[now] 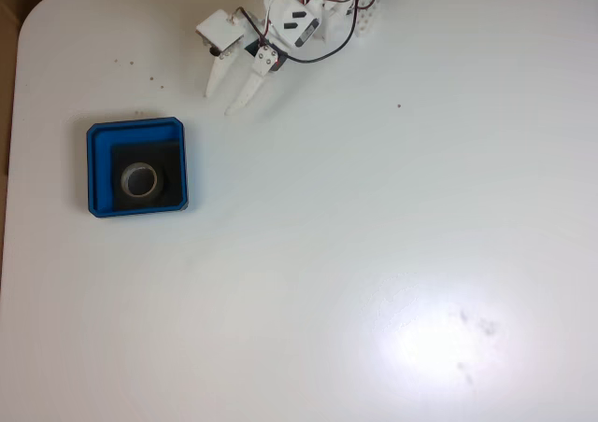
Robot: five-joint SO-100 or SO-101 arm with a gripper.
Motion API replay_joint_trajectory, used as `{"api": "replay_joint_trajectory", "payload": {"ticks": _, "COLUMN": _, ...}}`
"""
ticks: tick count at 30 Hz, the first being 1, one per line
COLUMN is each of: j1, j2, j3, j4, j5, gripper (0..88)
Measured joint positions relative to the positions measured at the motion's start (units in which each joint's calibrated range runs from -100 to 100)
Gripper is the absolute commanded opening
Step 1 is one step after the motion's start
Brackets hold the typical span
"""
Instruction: Pick the black tape roll and drop it in the blue box
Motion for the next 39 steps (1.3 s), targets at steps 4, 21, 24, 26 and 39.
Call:
{"api": "replay_joint_trajectory", "payload": {"ticks": 4, "j1": -2.9, "j2": -3.7, "j3": 3.3, "j4": -1.1, "j5": 0.0, "gripper": 17.4}}
{"api": "replay_joint_trajectory", "payload": {"ticks": 21, "j1": -26.8, "j2": -4.3, "j3": 3.5, "j4": -1.1, "j5": 0.3, "gripper": 17.3}}
{"api": "replay_joint_trajectory", "payload": {"ticks": 24, "j1": -33.3, "j2": -4.3, "j3": 3.5, "j4": -1.1, "j5": 0.3, "gripper": 17.3}}
{"api": "replay_joint_trajectory", "payload": {"ticks": 26, "j1": -38.3, "j2": -4.3, "j3": 3.5, "j4": -1.1, "j5": 0.3, "gripper": 17.3}}
{"api": "replay_joint_trajectory", "payload": {"ticks": 39, "j1": -55.4, "j2": -4.3, "j3": 3.5, "j4": -1.1, "j5": 0.3, "gripper": 15.7}}
